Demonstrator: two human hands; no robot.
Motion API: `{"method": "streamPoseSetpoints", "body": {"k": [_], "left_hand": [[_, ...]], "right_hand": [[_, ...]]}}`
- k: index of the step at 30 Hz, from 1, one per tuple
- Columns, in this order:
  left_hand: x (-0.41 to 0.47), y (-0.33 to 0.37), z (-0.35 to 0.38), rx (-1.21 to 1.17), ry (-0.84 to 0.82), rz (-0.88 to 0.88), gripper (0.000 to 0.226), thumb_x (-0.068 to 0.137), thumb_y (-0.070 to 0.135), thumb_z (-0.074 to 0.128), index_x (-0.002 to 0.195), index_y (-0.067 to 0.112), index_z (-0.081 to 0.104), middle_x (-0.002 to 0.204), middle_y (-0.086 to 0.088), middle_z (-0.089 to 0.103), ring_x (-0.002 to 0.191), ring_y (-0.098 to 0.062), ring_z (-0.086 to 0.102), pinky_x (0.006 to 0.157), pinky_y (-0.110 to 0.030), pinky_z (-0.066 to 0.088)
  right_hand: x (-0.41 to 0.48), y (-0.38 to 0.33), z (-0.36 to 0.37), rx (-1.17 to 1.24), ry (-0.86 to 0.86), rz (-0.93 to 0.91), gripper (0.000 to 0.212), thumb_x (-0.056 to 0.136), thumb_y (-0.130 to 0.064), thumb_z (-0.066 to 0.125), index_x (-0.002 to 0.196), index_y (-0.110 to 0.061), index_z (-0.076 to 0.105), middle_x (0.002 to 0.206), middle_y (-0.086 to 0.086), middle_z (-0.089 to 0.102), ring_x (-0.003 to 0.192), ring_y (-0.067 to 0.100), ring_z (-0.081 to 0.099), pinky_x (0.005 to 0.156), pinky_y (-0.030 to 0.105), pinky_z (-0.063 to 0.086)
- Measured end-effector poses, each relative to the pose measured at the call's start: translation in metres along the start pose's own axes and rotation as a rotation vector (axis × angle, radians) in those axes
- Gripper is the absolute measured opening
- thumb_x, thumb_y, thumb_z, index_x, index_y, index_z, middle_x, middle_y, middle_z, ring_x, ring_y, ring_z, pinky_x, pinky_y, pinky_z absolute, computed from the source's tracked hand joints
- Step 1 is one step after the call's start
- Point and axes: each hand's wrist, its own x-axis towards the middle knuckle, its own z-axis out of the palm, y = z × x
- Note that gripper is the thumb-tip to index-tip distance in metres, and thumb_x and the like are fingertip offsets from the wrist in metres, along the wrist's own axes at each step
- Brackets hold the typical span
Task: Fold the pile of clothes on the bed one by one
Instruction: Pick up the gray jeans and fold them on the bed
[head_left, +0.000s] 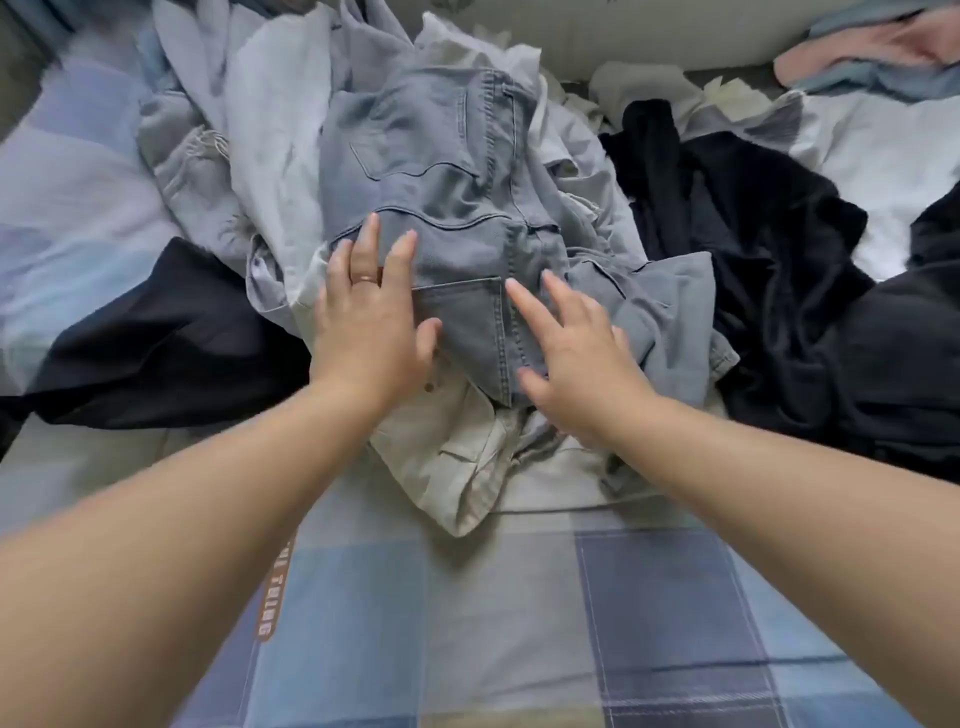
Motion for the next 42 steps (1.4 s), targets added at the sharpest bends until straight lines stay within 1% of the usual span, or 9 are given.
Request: {"method": "streamPoseSetpoints", "body": {"k": [3, 8, 16, 22, 26, 29, 34, 38, 42], "left_hand": [[0.043, -0.006, 0.006, 0.056, -0.127, -0.119, 0.085, 0.091, 0.033, 0.069, 0.157, 0.021, 0.019, 0.165, -0.01, 0.017, 0.149, -0.033, 0.023, 0.118, -0.05, 0.025], [0.059, -0.019, 0.01, -0.006, -0.121, -0.138, 0.021, 0.097, 0.021, 0.058, 0.115, 0.013, 0.062, 0.122, -0.017, 0.063, 0.116, -0.038, 0.055, 0.092, -0.04, 0.043], [0.022, 0.031, -0.032, -0.397, -0.427, 0.051, 0.022, 0.091, 0.027, 0.071, 0.074, 0.025, 0.058, 0.068, 0.006, 0.058, 0.067, -0.015, 0.051, 0.063, -0.027, 0.037], [-0.028, 0.087, -0.103, -0.711, -0.675, -0.017, 0.026, 0.088, 0.024, 0.075, 0.067, 0.02, 0.061, 0.059, 0.004, 0.056, 0.057, -0.012, 0.047, 0.059, -0.028, 0.039], [-0.077, 0.132, -0.185, -0.843, -0.787, -0.146, 0.029, 0.091, 0.021, 0.07, 0.067, 0.019, 0.054, 0.052, 0.006, 0.048, 0.043, -0.012, 0.037, 0.044, -0.023, 0.03], [-0.106, 0.165, -0.259, -0.94, -0.781, -0.251, 0.034, 0.095, 0.015, 0.067, 0.065, 0.019, 0.049, 0.057, -0.002, 0.045, 0.049, -0.018, 0.036, 0.047, -0.026, 0.027], [-0.161, 0.221, -0.364, -1.111, -0.776, -0.379, 0.035, 0.096, 0.011, 0.064, 0.066, 0.017, 0.047, 0.061, -0.004, 0.043, 0.05, -0.015, 0.039, 0.051, -0.026, 0.032], [-0.177, 0.253, -0.412, -1.178, -0.685, -0.451, 0.037, 0.096, 0.012, 0.063, 0.063, 0.019, 0.049, 0.059, 0.001, 0.046, 0.051, -0.013, 0.043, 0.057, -0.029, 0.039], [-0.181, 0.261, -0.432, -1.139, -0.525, -0.504, 0.029, 0.096, 0.014, 0.063, 0.069, 0.018, 0.054, 0.071, -0.007, 0.055, 0.067, -0.021, 0.053, 0.065, -0.038, 0.048]], "right_hand": [[0.04, -0.006, 0.009, -0.115, -0.081, 0.008, 0.083, 0.1, -0.038, 0.05, 0.155, -0.047, -0.01, 0.167, -0.006, -0.014, 0.154, 0.027, -0.001, 0.12, 0.054, 0.019], [0.056, -0.006, 0.019, -0.024, -0.228, 0.076, 0.083, 0.098, -0.036, 0.052, 0.156, -0.048, -0.005, 0.168, -0.009, 0.005, 0.149, 0.026, 0.025, 0.117, 0.057, 0.021], [-0.003, 0.006, -0.013, 0.491, -0.139, 0.123, 0.071, 0.085, -0.04, 0.071, 0.147, -0.045, 0.037, 0.142, -0.005, 0.056, 0.128, 0.02, 0.053, 0.108, 0.042, 0.043], [-0.081, -0.001, -0.084, 0.526, -0.071, 0.176, 0.004, 0.092, -0.018, 0.066, 0.092, -0.014, 0.067, 0.095, 0.002, 0.066, 0.088, 0.015, 0.061, 0.084, 0.033, 0.047], [-0.18, -0.036, -0.151, 0.865, -0.095, 0.373, 0.021, 0.098, -0.009, 0.061, 0.08, -0.02, 0.064, 0.068, -0.017, 0.063, 0.065, -0.003, 0.054, 0.068, 0.022, 0.044], [-0.268, -0.069, -0.212, 1.118, -0.075, 0.526, 0.01, 0.097, -0.022, 0.06, 0.103, -0.024, 0.068, 0.101, -0.009, 0.071, 0.097, 0.005, 0.065, 0.09, 0.032, 0.053], [-0.38, -0.13, -0.301, 1.051, -0.059, 0.64, 0.064, 0.07, -0.051, 0.077, 0.125, -0.036, 0.048, 0.118, -0.016, 0.063, 0.108, 0.001, 0.062, 0.086, 0.024, 0.051], [-0.414, -0.119, -0.341, 0.646, -0.017, 0.713, 0.018, 0.088, -0.034, 0.068, 0.094, -0.021, 0.058, 0.088, 0.0, 0.066, 0.088, 0.027, 0.062, 0.067, 0.037, 0.047], [-0.428, -0.083, -0.405, 0.757, 0.008, 0.488, 0.014, 0.092, -0.021, 0.069, 0.082, -0.011, 0.065, 0.074, -0.002, 0.063, 0.075, 0.016, 0.058, 0.072, 0.036, 0.047]]}}
